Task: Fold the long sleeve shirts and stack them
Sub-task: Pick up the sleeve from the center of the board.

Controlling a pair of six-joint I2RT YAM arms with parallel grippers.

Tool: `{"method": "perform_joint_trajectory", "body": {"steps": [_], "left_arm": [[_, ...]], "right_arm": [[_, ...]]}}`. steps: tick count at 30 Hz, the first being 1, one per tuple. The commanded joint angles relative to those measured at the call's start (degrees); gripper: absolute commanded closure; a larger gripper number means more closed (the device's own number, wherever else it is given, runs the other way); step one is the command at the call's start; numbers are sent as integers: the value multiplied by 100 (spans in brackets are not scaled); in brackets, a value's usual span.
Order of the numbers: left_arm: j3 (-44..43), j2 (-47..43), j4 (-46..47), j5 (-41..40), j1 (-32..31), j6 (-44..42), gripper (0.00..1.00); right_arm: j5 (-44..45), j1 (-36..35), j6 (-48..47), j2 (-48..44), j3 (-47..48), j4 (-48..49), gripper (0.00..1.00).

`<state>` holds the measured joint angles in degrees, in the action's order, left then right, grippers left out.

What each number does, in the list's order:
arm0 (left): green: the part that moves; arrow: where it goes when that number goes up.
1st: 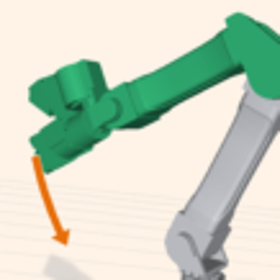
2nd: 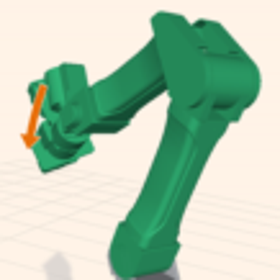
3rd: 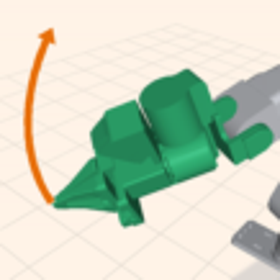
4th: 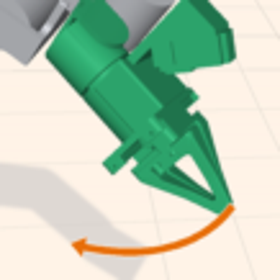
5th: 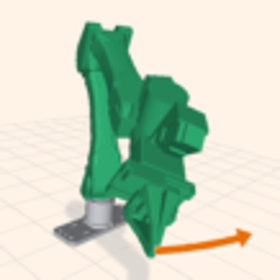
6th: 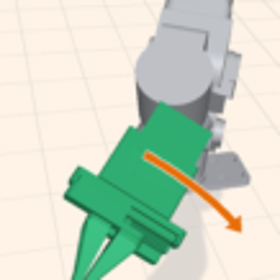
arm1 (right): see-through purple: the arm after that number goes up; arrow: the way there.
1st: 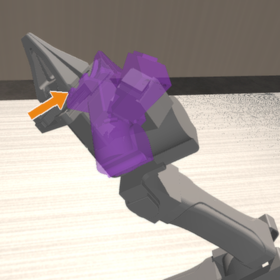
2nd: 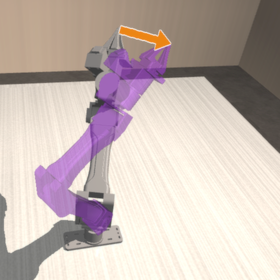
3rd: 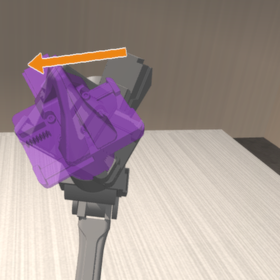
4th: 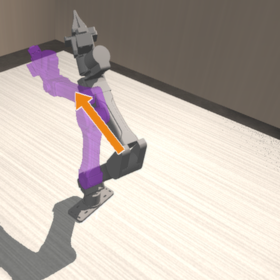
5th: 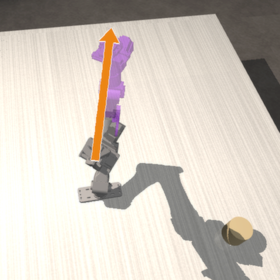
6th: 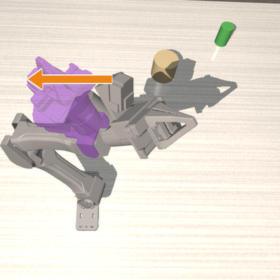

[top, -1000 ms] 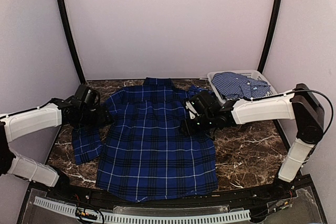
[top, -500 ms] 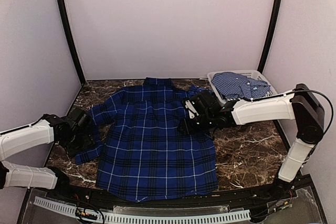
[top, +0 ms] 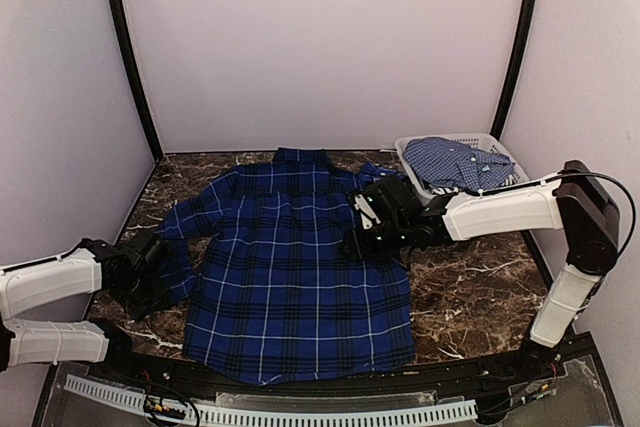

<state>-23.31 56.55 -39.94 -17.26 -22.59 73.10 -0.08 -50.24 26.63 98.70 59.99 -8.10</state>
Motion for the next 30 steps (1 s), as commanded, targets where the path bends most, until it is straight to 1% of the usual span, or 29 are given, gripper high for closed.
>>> {"method": "perform_joint_trajectory", "body": {"steps": [1, 2, 3, 4, 5, 6, 7, 8, 9, 11, 14, 16, 21, 24, 26, 28, 29, 30], "left_arm": [[240, -7, 192, 74, 95, 268, 45], [264, -15, 214, 54, 142, 291, 51], [269, -31, 223, 42, 172, 296, 59], [273, -44, 239, 13, 217, 285, 64], [265, -71, 245, -10, 236, 271, 74], [222, -90, 220, -99, 266, 243, 79], [156, -114, 155, -154, 278, 223, 86], [114, -129, 119, -284, 298, 214, 89], [19, -156, 13, -360, 312, 200, 95], [-189, -195, -201, -739, 342, 193, 100], [-537, -262, -592, -1227, 414, 195, 100], [-874, -320, -910, -1736, 455, 178, 100], [-1927, -323, -1294, -3083, 491, -434, 100], [-2499, -163, -1312, -3748, 508, -825, 100], [-2996, -92, -998, -4073, 510, -1419, 100], [-3275, -81, -17, -4245, 510, -2646, 100], [-3337, -91, 306, -4250, 510, -3005, 100], [-3432, -120, 998, -4174, 510, -3749, 100]], "right_arm": [[-155, 14, -9, -186, -23, 183, 51], [-159, 14, -7, -179, -24, 189, 51], [-171, 14, -9, -177, -22, 180, 51], [-183, 14, -9, -176, -29, 182, 51], [-193, 14, -5, -178, -25, 178, 51], [-202, 10, -8, -184, -33, 177, 51], [-203, 14, -9, -184, -38, 177, 51], [-210, 14, -7, -188, -34, 176, 51], [-212, 14, -8, -187, -29, 169, 51], [-225, 14, -10, -184, -11, 152, 51], [-234, 14, -9, -193, 25, 136, 51], [-230, 14, -22, -201, 71, 90, 51], [-176, 14, -51, -211, 208, -19, 51], [-107, 14, -77, -210, 331, -125, 51], [-47, 12, -96, -226, 417, -184, 51], [-11, 14, -109, -251, 502, -230, 51], [-10, 14, -118, -270, 546, -247, 51], [98, 14, -127, -276, 594, -269, 51]]}}
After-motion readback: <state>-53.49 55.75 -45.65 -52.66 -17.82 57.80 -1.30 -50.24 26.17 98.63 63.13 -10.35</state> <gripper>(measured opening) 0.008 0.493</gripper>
